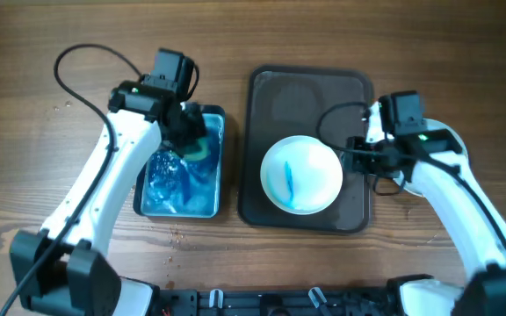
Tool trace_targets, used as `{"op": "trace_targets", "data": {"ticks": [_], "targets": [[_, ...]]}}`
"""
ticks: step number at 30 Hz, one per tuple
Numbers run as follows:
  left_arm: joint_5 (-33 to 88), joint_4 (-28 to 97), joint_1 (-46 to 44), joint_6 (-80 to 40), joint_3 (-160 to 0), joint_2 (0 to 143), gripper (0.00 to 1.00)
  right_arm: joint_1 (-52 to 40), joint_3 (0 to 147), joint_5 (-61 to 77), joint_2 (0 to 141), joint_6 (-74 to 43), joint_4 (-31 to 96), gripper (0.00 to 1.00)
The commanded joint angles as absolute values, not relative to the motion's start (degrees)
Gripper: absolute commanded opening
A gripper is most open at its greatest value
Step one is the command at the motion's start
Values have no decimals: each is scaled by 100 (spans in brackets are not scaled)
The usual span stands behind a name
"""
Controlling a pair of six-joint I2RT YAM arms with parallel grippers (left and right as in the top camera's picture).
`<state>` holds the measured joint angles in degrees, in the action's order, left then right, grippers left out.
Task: Clean dirty plates on tray and stack at the side
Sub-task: 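Grasp the green sponge in the water tray with the left gripper and lift, then scrub the held plate with the sponge in the left gripper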
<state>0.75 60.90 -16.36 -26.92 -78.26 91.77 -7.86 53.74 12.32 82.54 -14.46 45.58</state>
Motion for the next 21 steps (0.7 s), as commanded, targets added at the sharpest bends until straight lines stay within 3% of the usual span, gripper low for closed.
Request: {"op": "trace_targets", "data": {"ticks": [1, 4, 13, 21], "targets": [[1470, 5885, -1977, -2571, -7972, 9107, 4, -784, 5398, 1559, 8934, -834, 4458, 54], [1584, 5725, -2292, -2593, -7972, 9209, 4, -784, 5389, 1247, 9421, -1223, 4211, 53], [1522, 5260, -3081, -3216, -7972, 9924, 4, -784, 5389, 1549, 10256, -1216, 3656, 5], [1671, 4193, -3806, -3498, -7972, 10973, 4, -786, 5389, 1533, 10309, -1337, 3675, 4]]}}
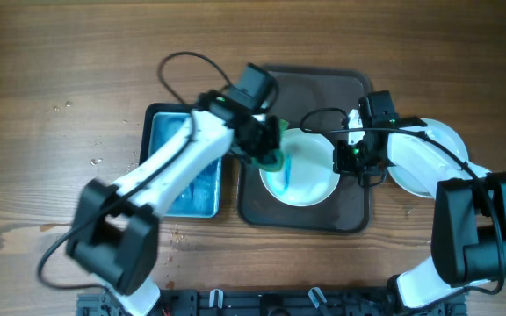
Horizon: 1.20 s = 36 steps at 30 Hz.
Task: Clean dirty plates on tray and stack at the side
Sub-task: 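Scrub the held plate with the sponge in the left gripper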
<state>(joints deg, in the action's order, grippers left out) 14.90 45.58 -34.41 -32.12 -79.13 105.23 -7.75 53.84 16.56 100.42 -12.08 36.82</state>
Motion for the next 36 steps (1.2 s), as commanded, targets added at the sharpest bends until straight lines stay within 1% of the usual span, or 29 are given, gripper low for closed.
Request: {"op": "trace_targets", "data": {"ticks": [1, 6, 8, 11, 13, 16, 18, 20, 23, 24, 26, 28, 30, 32, 34, 36], "targets": [[1671, 4066, -3883, -3522, -7972, 11091, 4, -786, 5389, 1500, 10309, -1389, 3695, 4], [1590, 3183, -4318, -3540, -7972, 11861, 4, -786, 5389, 1505, 10309, -1393, 3717, 4], [1347, 3140, -4401, -3540, -7972, 12020, 4, -786, 5389, 1505, 10309, -1391, 3719, 4], [475, 3483, -4449, -3544, -7972, 12180, 4, -786, 5389, 1505, 10309, -1393, 3743, 4], [-598, 3962, -4392, -3734, -7972, 12182, 4, -786, 5389, 1507, 10309, -1391, 3760, 4], [-1811, 4493, -4257, -3798, -7975, 12182, 4, -786, 5389, 1505, 10309, -1391, 3765, 4], [-2318, 4720, -4165, -3776, -7975, 12182, 4, -786, 5389, 1505, 10309, -1391, 3765, 4], [-2502, 4790, -4084, -3741, -7975, 12182, 4, -786, 5389, 1505, 10309, -1391, 3763, 4], [-2443, 4777, -4023, -3629, -7975, 12182, 4, -786, 5389, 1505, 10309, -1389, 3763, 4], [-2320, 4727, -4023, -3629, -7975, 12182, 4, -786, 5389, 1505, 10309, -1391, 3771, 5], [-1656, 4530, -4021, -3627, -7972, 12182, 4, -786, 5389, 1505, 10309, -1389, 3789, 4], [-447, 4252, -4023, -3629, -7970, 12184, 4, -786, 5389, 1505, 10309, -1385, 3815, 4], [1223, 3730, -4047, -3627, -7896, 12184, 4, -786, 5389, 1505, 10309, -1387, 3828, 4], [2296, 3273, -4117, -3629, -7815, 12184, 4, -786, 5389, 1505, 10309, -1387, 3830, 4], [2845, 2906, -4235, -3651, -7747, 12184, 4, -786, 5389, 1505, 10309, -1387, 3835, 4], [2917, 2801, -4379, -3653, -7747, 12184, 4, -786, 5389, 1505, 10309, -1387, 3833, 4]]}}
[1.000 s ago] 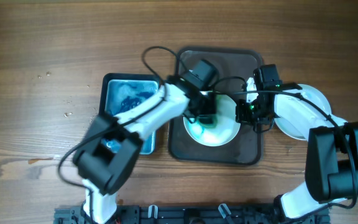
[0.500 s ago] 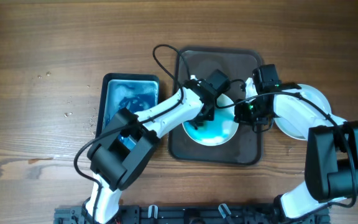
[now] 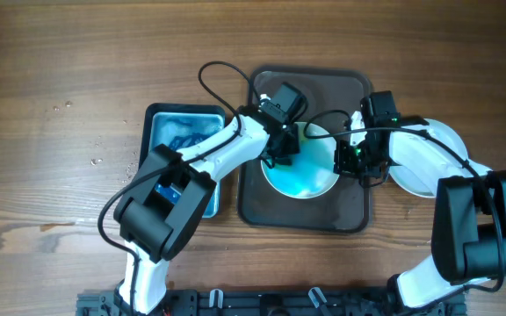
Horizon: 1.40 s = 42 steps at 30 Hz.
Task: Clean dirty plates on tray and stack at the side
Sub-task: 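Scrub the held plate with the sponge in the left gripper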
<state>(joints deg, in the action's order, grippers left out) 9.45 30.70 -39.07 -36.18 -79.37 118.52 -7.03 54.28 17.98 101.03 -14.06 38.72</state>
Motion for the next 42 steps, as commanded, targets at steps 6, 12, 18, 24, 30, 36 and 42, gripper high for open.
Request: {"op": "trace_targets", "data": {"ticks": [6, 12, 18, 24, 30, 36, 42], "targets": [[2912, 2801, -4694, -3623, -7745, 12184, 4, -786, 5389, 1505, 10309, -1385, 3841, 4], [2021, 3411, -4569, -3452, -7747, 12184, 4, -786, 5389, 1507, 10309, -1385, 3844, 5], [-163, 4381, -4106, -3450, -7747, 12178, 4, -786, 5389, 1507, 10309, -1367, 3852, 4], [-1905, 4735, -3704, -3452, -7749, 12140, 4, -786, 5389, 1507, 10309, -1365, 3846, 4], [-2604, 4713, -3583, -3457, -7769, 12138, 4, -786, 5389, 1507, 10309, -1365, 3841, 4], [-1111, 4429, -3642, -3500, -7769, 12140, 4, -786, 5389, 1507, 10309, -1365, 3841, 5], [2565, 3127, -3719, -3518, -7767, 12199, 4, -786, 5389, 1507, 10309, -1365, 3841, 4]]}}
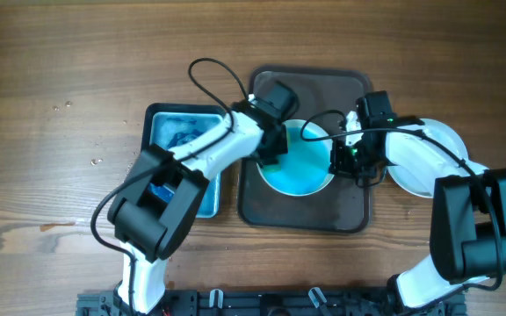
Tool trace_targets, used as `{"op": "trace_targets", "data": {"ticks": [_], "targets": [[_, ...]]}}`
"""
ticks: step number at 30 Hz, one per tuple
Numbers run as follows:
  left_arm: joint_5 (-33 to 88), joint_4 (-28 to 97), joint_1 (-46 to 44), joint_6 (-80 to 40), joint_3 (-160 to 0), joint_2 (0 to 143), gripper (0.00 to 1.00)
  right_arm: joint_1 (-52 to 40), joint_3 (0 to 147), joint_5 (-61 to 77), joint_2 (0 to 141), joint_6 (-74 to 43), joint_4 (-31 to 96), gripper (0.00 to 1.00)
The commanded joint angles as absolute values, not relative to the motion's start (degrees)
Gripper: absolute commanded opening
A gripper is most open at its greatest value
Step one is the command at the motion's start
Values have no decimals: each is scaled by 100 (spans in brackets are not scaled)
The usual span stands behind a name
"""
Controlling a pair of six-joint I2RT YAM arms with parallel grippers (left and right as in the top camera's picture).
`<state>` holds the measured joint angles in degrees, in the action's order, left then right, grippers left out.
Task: Clean dirty plates on tray and stack at the side
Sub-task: 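Scrub the held plate with the sponge in the left gripper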
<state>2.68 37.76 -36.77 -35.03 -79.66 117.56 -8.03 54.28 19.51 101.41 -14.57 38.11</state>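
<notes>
On the dark tray (306, 215) lies a round plate (301, 168), its face now covered in blue wash. My left gripper (275, 151) presses down at the plate's left edge, shut on a green sponge that its wrist mostly hides. At the plate's right rim sits my right gripper (342, 159), shut on that rim.
A tub of blue soapy water (183, 140) stands left of the tray, partly under the left arm. White plates (429, 167) lie right of the tray beneath the right arm. Cables loop above the tray's far edge.
My left gripper has shifted from the plate's upper middle to its left edge. The blue film covers more of the plate. The right gripper still grips the right rim.
The left gripper held the sponge over the water tub while a white plate with a blue streak lay on the tray. Then the sponge was on the plate's left side and the right gripper held its rim. Blue wash has since spread across the plate.
</notes>
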Motion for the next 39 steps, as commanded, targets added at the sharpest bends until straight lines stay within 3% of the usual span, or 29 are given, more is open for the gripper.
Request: {"op": "trace_targets", "data": {"ticks": [1, 16, 32, 36, 39], "targets": [[2676, 2991, -3769, -3607, -7767, 12226, 4, -786, 5389, 1507, 10309, -1367, 3841, 4], [2823, 2571, -4512, -3776, -7767, 12313, 4, -786, 5389, 1509, 10309, -1367, 3824, 4], [-1061, 4838, -3835, -3800, -7767, 11802, 4, -786, 5389, 1507, 10309, -1365, 3800, 4], [-1155, 4853, -3811, -3798, -7769, 11469, 4, -786, 5389, 1507, 10309, -1365, 3800, 4], [-543, 4829, -3809, -3795, -7769, 11161, 4, -786, 5389, 1507, 10309, -1365, 3798, 4]]}}
